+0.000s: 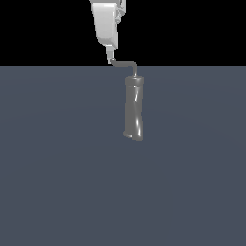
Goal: Turn on the faucet by rotating a designated handle.
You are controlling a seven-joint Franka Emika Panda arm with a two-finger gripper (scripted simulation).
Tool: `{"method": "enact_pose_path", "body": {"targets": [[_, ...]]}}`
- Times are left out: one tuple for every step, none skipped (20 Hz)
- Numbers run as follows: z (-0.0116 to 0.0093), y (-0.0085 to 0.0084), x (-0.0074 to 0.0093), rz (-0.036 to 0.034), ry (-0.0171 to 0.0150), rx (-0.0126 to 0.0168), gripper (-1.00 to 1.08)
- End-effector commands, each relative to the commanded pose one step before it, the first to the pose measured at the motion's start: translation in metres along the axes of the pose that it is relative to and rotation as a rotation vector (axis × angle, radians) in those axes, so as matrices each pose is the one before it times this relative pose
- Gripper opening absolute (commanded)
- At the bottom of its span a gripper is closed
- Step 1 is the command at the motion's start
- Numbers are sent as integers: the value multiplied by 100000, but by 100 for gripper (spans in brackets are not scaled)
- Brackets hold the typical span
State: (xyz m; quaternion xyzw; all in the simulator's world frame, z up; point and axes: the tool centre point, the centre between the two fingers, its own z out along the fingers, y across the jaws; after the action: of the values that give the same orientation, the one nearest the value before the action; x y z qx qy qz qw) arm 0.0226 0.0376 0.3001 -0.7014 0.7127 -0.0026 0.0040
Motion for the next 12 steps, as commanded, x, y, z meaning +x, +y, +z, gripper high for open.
{"method": "enact_pose_path", "body": {"targets": [[-10,958,1178,967,240,-635,-100],[25,274,223,-1,-10,-68,-100],[-14,296,222,0,0,0,-100],[-14,298,224,0,0,0,-100],[24,279,228,1,-8,-69,-100],[-15,301,227,0,0,0,-100],[-15,302,228,0,0,0,-100],[23,283,233,3,-6,-69,-100],[-15,306,232,0,0,0,-100],[-16,307,233,0,0,0,-100],[21,288,240,7,-1,-69,-100],[0,0,0,0,0,0,-100]]}}
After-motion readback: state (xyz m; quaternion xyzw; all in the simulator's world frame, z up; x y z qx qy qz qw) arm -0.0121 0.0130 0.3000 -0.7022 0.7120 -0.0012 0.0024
